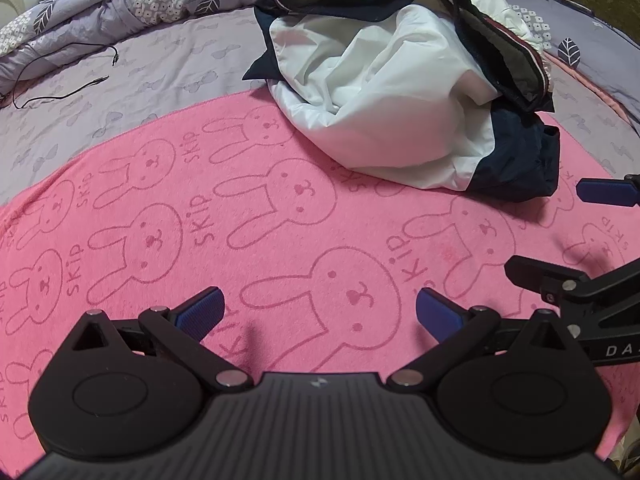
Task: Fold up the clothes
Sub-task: 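Move both grippers toward the crumpled navy-and-white jacket on the pink towel, then grasp the jacket with the right gripper and lift it off the pile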
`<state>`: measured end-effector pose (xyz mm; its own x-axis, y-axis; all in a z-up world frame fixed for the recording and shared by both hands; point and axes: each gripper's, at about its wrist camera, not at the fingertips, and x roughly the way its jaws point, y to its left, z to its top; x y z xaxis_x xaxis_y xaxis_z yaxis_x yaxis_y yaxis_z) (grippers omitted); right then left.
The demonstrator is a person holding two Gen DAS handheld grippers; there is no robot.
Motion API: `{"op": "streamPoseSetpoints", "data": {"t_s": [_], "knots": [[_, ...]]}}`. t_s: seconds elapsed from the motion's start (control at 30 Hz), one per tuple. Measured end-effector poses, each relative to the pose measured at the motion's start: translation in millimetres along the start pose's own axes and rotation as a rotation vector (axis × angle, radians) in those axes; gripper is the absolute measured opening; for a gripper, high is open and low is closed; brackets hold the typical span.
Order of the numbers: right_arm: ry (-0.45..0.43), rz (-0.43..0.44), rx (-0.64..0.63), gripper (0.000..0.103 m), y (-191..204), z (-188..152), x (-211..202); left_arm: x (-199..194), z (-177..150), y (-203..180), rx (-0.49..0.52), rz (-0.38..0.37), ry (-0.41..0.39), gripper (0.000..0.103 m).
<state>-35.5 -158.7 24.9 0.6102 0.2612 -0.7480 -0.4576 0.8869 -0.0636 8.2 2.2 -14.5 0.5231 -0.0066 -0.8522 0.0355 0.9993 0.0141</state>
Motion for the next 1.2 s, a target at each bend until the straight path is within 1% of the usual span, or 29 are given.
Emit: {"op": "streamPoseSetpoints", "data": {"t_s": [0.23,0.4,0.47,0.5,0.63,0.67,0.73,0.77,0.83,0.87,0.93,0.97,1.03,1.07,1.1,1.13,1.17,1.2], "knots": [[0.005,-0.008,-0.01,0.103,4,2,3,1,-2,3,-0.004,-0.003,0.004,0.103],[-0.022,-0.061,-0.026,0.103,7,3,2,4,-7,7,-0.004,-0.004,0.009,0.103],[-0.056,-0.103,-0.03,0.103,8,6,0,5,-11,9,-0.002,0.005,0.008,0.103],[-0.088,-0.134,-0.035,0.103,8,9,-1,4,-14,11,0.001,0.01,0.005,0.103],[-0.269,-0.304,-0.081,0.103,14,31,-4,-2,-32,21,0.011,0.029,-0.005,0.103],[-0.295,-0.329,-0.094,0.103,16,39,-1,-4,-37,24,0.012,0.034,-0.007,0.103],[-0.312,-0.367,-0.128,0.102,19,58,13,-5,-47,30,0.003,0.041,0.002,0.103],[-0.316,-0.383,-0.144,0.101,21,67,20,-5,-52,34,-0.004,0.046,0.01,0.103],[-0.291,-0.407,-0.155,0.099,22,86,42,-5,-60,40,-0.015,0.047,0.03,0.103],[-0.27,-0.423,-0.132,0.096,18,95,55,-5,-64,43,-0.019,0.05,0.034,0.103],[-0.224,-0.412,-0.033,0.092,6,108,77,-8,-73,52,-0.029,0.061,0.027,0.103],[-0.2,-0.401,0.021,0.089,-2,113,88,-12,-78,57,-0.036,0.065,0.021,0.103],[-0.135,-0.369,0.117,0.06,-16,120,106,-18,-87,69,-0.054,0.087,0.009,0.103],[-0.09,-0.35,0.161,0.037,-21,121,114,-22,-91,76,-0.063,0.106,0.002,0.103],[-0.067,-0.334,0.2,0.025,-22,121,117,-26,-95,83,-0.072,0.126,-0.006,0.103],[-0.074,-0.32,0.219,0.021,-20,118,113,-30,-99,90,-0.081,0.145,-0.013,0.103],[-0.095,-0.305,0.204,0.016,-14,115,107,-34,-103,98,-0.092,0.178,-0.027,0.103],[-0.117,-0.28,0.177,0.014,-6,112,98,-37,-106,107,-0.101,0.214,-0.038,0.103]]}}
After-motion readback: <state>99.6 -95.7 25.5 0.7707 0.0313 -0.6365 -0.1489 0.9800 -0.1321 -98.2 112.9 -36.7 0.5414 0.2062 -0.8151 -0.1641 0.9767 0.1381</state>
